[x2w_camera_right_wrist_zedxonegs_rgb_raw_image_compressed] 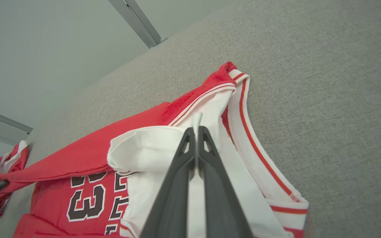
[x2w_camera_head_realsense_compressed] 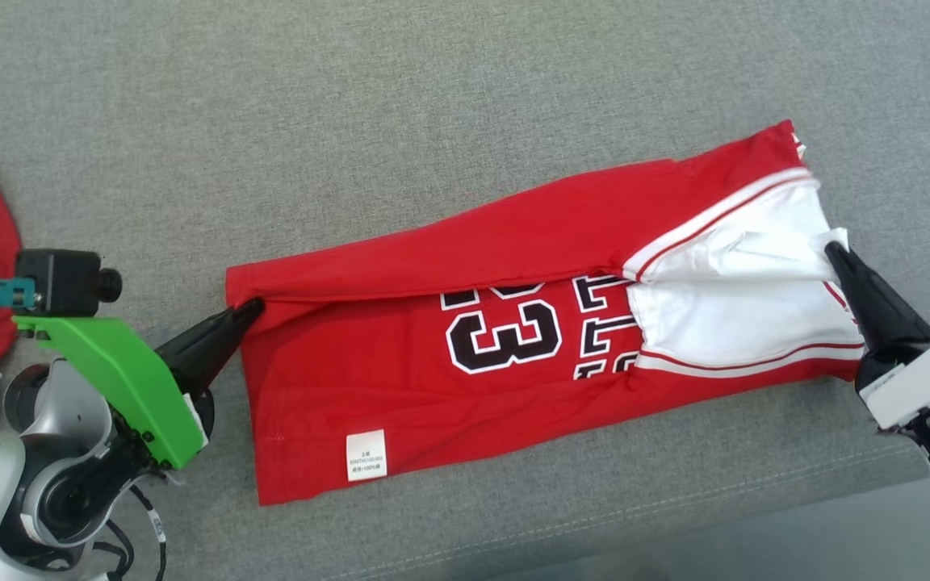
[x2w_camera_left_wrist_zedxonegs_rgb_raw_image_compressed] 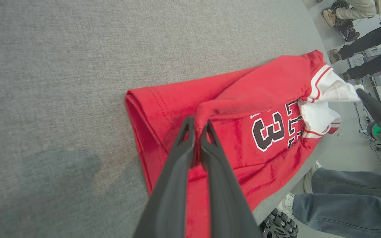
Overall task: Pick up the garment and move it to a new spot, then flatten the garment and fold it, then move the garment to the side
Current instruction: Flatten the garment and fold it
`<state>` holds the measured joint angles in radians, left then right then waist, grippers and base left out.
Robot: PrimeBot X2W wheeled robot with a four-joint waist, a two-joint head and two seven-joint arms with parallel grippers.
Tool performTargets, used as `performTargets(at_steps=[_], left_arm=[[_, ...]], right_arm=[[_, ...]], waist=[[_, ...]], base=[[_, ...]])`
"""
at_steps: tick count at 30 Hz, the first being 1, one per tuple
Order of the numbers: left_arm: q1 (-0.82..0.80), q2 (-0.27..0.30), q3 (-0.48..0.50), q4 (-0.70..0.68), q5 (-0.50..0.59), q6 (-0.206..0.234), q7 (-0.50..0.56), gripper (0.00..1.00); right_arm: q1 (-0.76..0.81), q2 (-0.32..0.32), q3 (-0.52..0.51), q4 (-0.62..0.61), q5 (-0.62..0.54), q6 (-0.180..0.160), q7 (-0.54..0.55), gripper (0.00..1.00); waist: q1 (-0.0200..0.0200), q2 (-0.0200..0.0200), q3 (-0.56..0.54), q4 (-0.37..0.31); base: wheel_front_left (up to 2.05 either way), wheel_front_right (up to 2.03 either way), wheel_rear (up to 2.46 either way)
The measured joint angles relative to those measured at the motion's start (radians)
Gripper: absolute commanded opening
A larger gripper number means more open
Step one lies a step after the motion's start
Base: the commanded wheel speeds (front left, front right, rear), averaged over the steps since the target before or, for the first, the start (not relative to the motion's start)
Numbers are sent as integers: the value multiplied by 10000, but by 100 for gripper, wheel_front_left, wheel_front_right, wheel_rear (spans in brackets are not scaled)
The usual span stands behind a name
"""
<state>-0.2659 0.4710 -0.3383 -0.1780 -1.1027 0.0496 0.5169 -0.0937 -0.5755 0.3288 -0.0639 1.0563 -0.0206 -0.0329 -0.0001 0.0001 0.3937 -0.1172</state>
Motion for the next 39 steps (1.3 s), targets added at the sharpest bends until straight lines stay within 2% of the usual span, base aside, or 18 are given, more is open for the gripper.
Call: performTargets(at_steps=[11,12,13,14,15,16,21,27,34,39], left_arm=[[714,33,-167,-395,-4,50,-90,0],[767,12,-196,-403,-2,50,-109,4],[818,6,-199,-403,10,71,-184,30],[837,17,-199,-397,75,96,-226,58],[838,33,-197,-399,155,136,-268,82],[839,71,-215,-399,228,136,-288,100],[911,232,-339,-416,721,136,-357,100],[1244,838,-479,-696,1360,169,-378,100],[1139,849,-121,-1404,2499,389,-1166,100],[1016,545,186,-1730,3162,495,-1889,100]], right_arm=[[905,-360,-56,-504,-98,-359,-111,0],[956,-408,-50,-545,-100,-391,-104,15],[1017,-447,-52,-596,-102,-418,-104,46],[1062,-485,-33,-627,-102,-418,-98,100],[1086,-525,-2,-673,-105,-420,-38,100],[1107,-571,25,-713,-121,-430,2,100],[1364,-951,13,-980,-119,-516,372,100],[1319,-1684,-449,-1256,-100,-619,754,100],[729,-2109,-721,-589,123,-874,1753,100],[320,-2098,-546,92,433,-886,2470,100]], waist=[[0,0,36,-97],[0,0,44,-97],[0,0,51,-94],[0,0,58,-90],[0,0,64,-84],[0,0,71,-76],[0,0,51,-24],[0,0,-82,-5],[0,0,-87,169],[0,0,-11,520]], base=[[0,0,0],[0,0,0],[0,0,0],[0,0,0],[0,0,0],[0,0,0],[0,0,0],[0,0,0],[0,0,0],[0,0,0]])
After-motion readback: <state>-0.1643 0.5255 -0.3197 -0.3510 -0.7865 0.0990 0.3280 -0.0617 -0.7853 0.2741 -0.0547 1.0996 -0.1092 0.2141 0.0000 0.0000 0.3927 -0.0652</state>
